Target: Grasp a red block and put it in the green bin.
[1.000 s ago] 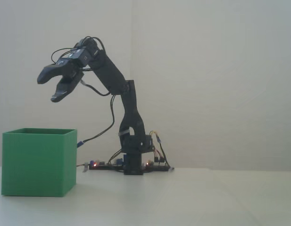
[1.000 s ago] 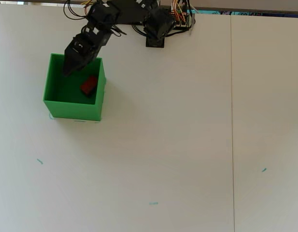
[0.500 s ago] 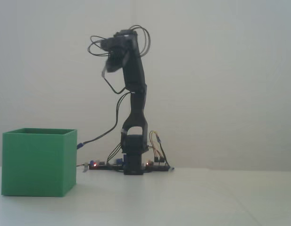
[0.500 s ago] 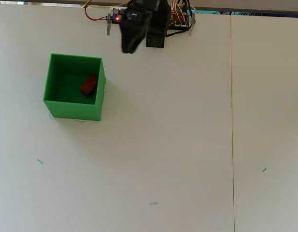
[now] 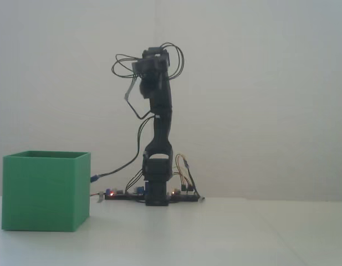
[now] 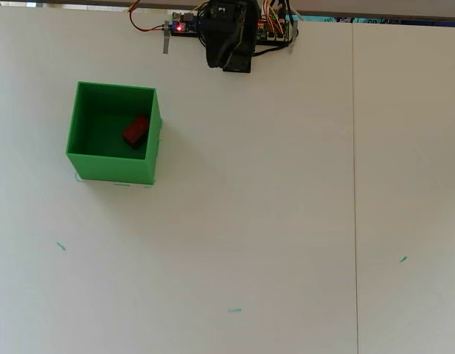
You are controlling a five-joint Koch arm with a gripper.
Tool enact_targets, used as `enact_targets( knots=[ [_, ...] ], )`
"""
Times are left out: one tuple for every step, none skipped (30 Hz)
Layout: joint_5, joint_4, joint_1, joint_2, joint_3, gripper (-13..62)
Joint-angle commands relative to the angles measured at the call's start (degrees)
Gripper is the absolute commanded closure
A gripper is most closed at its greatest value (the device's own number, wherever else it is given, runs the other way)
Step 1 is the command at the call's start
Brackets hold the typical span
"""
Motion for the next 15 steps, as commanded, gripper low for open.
enact_targets(
  knots=[
    [10.55, -3.34, -2.02, 2.72, -0.09, 14.6],
    [10.55, -3.34, -2.11, 3.6, 0.97, 14.7],
    [10.46, -3.34, -2.46, 4.31, 2.02, 14.8],
    [10.46, -3.34, -2.81, 4.92, 3.25, 14.9],
    [10.28, -3.43, -2.99, 5.45, 5.01, 14.9],
    [8.96, -3.87, -2.99, 6.77, 6.94, 14.9],
    [7.65, -5.1, -2.9, 7.47, 9.4, 14.9],
    [7.03, -6.5, -2.81, 9.05, 11.95, 14.9],
    [6.86, -7.91, -2.81, 9.4, 14.59, 14.9],
    [6.24, -8.88, -2.81, 9.67, 16.96, 14.9],
    [5.62, -9.67, -2.72, 9.67, 19.34, 14.8],
    [5.54, -10.02, -2.72, 9.76, 21.18, 14.8],
    [5.27, -10.02, -2.72, 9.84, 22.59, 14.8],
    [4.92, -10.2, -2.72, 9.84, 24.17, 14.7],
    [4.75, -10.9, -2.72, 9.93, 25.84, 14.6]
  ],
)
